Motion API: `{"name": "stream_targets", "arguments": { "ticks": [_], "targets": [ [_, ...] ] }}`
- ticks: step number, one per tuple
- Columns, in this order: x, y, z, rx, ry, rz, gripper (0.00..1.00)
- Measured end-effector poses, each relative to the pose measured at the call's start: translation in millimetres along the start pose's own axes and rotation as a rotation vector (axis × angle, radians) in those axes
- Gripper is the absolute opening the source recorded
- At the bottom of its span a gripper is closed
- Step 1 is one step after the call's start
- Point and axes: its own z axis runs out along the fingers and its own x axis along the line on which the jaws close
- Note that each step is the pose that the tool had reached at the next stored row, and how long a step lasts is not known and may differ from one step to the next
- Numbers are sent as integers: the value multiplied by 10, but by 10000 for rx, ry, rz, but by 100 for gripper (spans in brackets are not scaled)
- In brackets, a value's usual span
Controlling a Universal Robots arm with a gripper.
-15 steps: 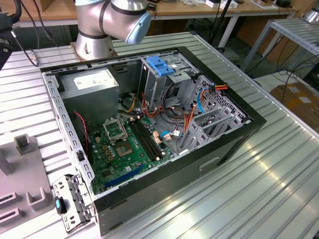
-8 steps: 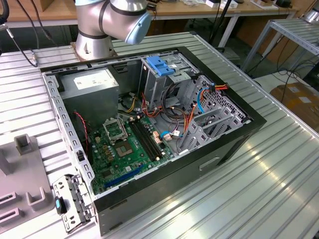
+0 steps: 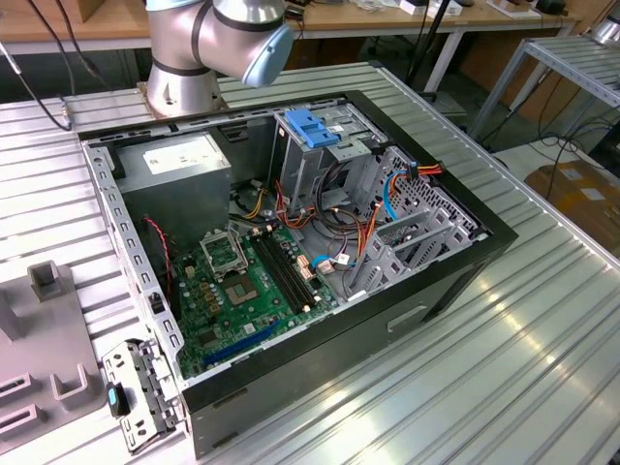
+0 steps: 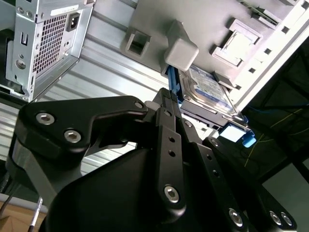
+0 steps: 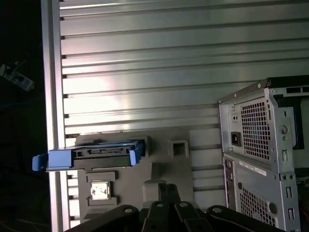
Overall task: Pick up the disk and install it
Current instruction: 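Reach for the disk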
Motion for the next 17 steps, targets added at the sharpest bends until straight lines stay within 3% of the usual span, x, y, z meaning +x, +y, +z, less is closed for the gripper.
{"name": "stream_targets", "arguments": {
  "ticks": [10, 17],
  "targets": [
    [163, -12, 2, 2, 58, 3, 11],
    [312, -24, 3, 3, 104, 4, 11]
  ]
}}
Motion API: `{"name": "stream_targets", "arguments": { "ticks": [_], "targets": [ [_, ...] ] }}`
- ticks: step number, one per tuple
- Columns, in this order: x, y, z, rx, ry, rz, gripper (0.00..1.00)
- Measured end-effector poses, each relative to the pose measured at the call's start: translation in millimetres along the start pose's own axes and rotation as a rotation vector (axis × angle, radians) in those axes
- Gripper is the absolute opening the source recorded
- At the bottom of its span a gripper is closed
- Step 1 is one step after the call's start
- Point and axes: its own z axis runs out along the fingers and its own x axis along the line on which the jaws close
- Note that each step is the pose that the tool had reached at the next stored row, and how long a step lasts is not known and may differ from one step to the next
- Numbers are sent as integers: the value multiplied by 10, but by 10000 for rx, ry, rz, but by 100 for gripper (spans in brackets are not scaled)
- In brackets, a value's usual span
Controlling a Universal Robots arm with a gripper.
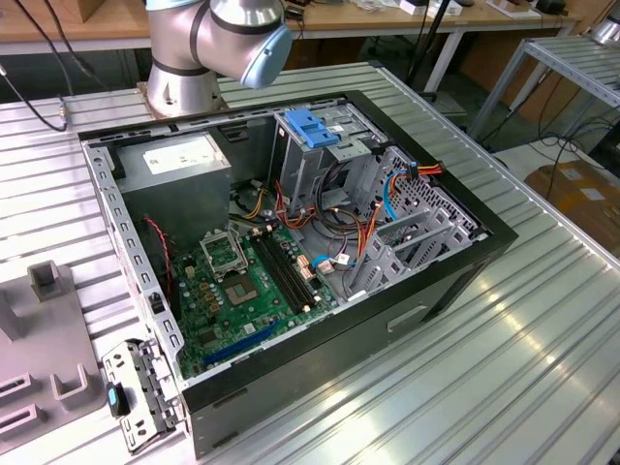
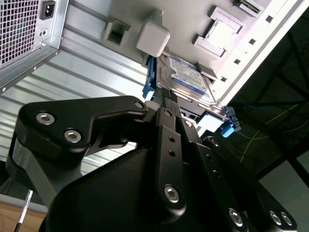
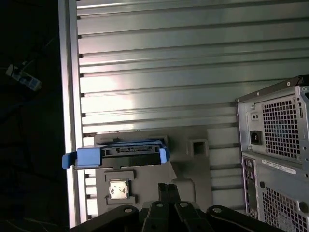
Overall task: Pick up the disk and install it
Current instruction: 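Reach for the disk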
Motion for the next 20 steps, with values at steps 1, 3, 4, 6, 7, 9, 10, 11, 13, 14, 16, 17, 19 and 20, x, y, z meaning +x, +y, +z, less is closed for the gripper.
{"name": "stream_targets", "arguments": {
  "ticks": [1, 3, 4, 6, 7, 9, 10, 11, 13, 14, 16, 17, 19, 20],
  "targets": [
    [22, -2, 1, 0, 6, 1, 11],
    [53, -4, 1, 0, 16, 1, 11],
    [87, -7, 2, 0, 25, 1, 11],
    [144, -11, 4, -4, 35, 1, 11],
    [167, -13, 4, -7, 39, 1, 11],
    [218, -16, 5, -12, 49, 3, 11],
    [247, -19, 6, -15, 54, 2, 11],
    [270, -20, 7, -18, 58, 3, 11],
    [373, -23, 10, -24, 64, 3, 11],
    [405, -22, 10, -25, 69, 2, 11],
    [451, -14, 14, -28, 79, 3, 11],
    [466, -7, 17, -28, 86, 4, 11],
    [509, 9, 23, -28, 98, 5, 11],
    [534, 13, 26, -32, 100, 5, 11]
  ]
}}
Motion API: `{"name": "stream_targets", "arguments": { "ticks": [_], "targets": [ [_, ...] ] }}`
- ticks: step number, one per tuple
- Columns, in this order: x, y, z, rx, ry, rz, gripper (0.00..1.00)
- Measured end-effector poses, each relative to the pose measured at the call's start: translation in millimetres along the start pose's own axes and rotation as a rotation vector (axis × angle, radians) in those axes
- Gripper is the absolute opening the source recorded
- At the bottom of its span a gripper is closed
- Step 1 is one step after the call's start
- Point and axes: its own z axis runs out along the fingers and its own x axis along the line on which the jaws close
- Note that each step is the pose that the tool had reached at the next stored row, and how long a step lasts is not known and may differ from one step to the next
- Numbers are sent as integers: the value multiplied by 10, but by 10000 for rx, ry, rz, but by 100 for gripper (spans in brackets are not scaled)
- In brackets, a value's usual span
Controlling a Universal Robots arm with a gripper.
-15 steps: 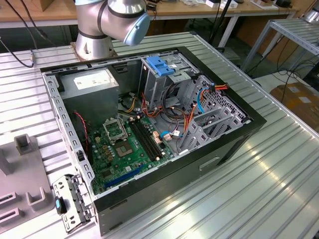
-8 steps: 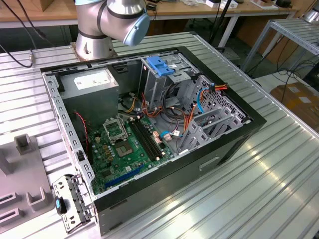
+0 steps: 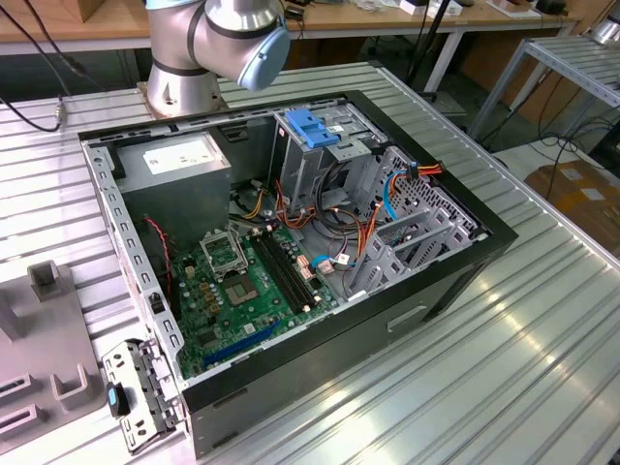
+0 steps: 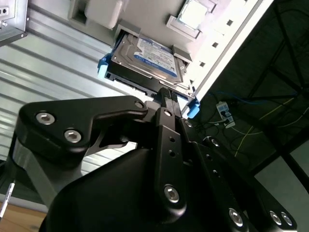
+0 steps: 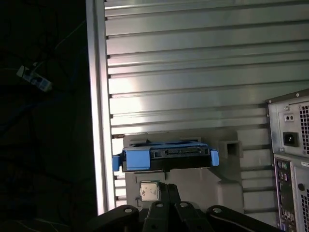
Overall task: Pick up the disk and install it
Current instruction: 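Reach for the disk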
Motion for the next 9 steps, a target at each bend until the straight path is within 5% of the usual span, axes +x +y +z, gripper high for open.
{"name": "stream_targets", "arguments": {
  "ticks": [6, 9],
  "targets": [
    [166, 71, 25, -10, 24, 1, 11],
    [195, 78, 29, -11, 25, 1, 11]
  ]
}}
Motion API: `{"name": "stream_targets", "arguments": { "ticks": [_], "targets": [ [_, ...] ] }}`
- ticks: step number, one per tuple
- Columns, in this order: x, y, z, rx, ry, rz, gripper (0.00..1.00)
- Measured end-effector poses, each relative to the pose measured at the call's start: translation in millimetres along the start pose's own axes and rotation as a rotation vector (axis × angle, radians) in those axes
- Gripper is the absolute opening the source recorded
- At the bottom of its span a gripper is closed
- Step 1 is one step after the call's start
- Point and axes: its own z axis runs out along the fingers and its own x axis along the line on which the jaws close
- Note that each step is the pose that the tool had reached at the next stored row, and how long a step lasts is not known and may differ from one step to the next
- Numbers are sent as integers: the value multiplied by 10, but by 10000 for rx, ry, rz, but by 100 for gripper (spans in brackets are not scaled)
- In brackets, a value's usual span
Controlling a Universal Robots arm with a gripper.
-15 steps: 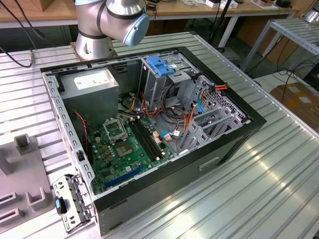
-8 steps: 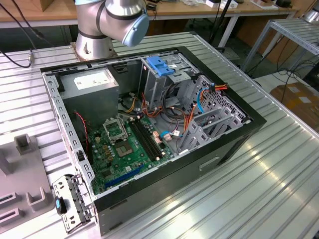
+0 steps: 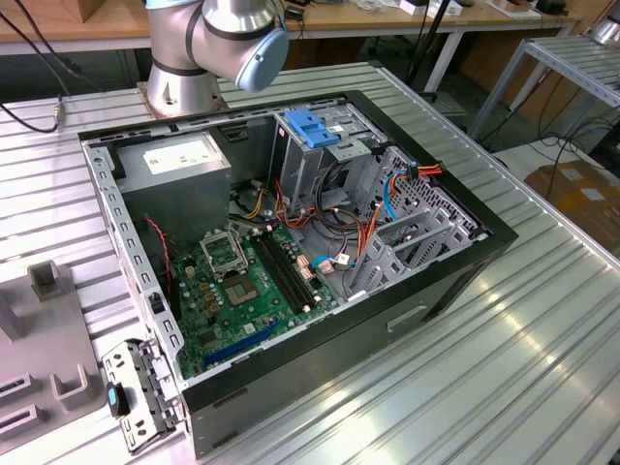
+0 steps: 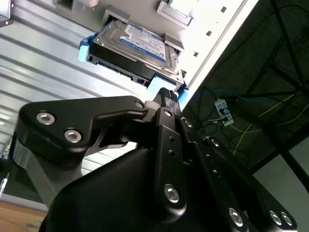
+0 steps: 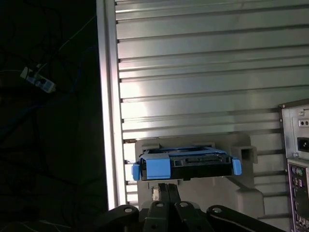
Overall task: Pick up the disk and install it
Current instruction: 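Reach for the disk, then pick up the disk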
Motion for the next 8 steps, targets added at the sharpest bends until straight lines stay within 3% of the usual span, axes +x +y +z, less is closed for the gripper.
{"name": "stream_targets", "arguments": {
  "ticks": [8],
  "targets": [
    [3, 0, 0, 0, 0, 0, 11]
  ]
}}
